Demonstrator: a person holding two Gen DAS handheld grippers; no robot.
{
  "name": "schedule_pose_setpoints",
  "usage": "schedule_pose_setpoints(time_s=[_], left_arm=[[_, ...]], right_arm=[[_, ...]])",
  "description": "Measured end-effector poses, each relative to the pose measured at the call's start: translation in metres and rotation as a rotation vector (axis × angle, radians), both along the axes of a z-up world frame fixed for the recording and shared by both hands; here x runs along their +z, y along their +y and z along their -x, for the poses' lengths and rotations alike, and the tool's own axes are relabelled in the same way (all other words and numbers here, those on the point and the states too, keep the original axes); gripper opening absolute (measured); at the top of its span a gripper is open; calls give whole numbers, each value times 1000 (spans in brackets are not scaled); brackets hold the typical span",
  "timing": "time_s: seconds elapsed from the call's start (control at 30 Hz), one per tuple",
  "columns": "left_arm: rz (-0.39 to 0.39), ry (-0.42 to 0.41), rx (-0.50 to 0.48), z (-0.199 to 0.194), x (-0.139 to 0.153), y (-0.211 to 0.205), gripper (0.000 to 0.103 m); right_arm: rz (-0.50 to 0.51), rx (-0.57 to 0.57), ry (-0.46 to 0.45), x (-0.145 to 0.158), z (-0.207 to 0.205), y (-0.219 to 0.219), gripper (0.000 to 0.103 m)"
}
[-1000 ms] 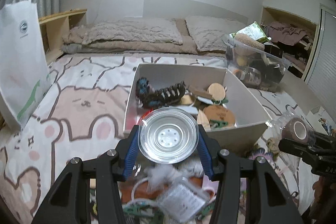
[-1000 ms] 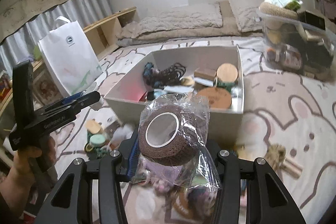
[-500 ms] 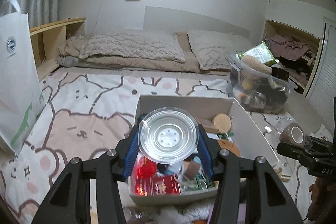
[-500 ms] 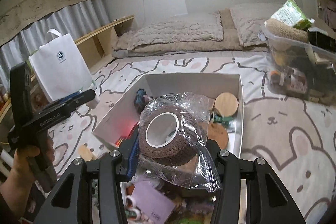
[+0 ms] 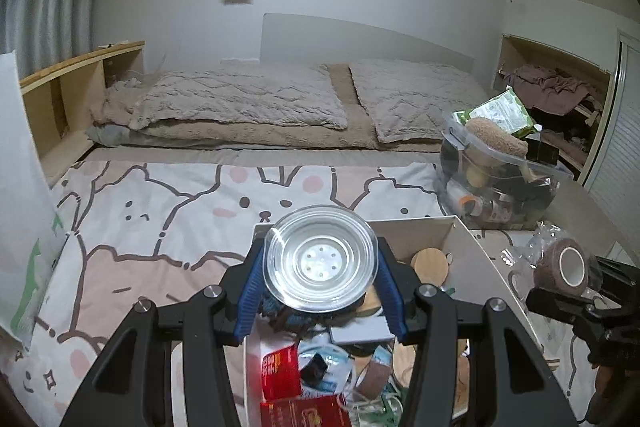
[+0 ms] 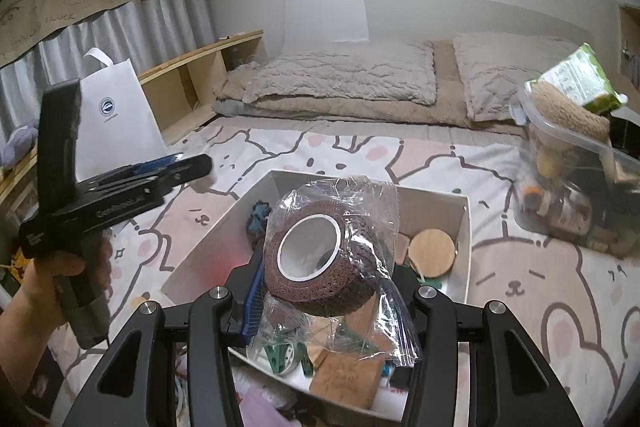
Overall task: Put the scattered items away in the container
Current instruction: 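Lower the clear lid into the shoebox and open the left tool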
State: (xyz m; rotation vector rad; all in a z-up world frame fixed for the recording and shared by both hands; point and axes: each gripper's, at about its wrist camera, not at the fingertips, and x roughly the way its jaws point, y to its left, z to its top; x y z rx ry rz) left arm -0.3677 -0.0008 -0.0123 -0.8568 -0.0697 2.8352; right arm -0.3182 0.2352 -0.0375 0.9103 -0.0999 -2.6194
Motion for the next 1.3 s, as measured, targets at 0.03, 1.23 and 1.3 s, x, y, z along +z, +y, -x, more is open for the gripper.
schedule_pose_setpoints(time_s=[0.03,1.23,1.3], left_arm=[[13,-2,-4,4,0,3,51],[146,-377,-89,127,-69,39,51],[157,-385,-83,130,-74,38,51]], right_arm=[[2,2,1,0,3,-1,50],[-10,-25,-271,-46,97,-12,50],[-11,-24,-278,-49,98,-12,50]])
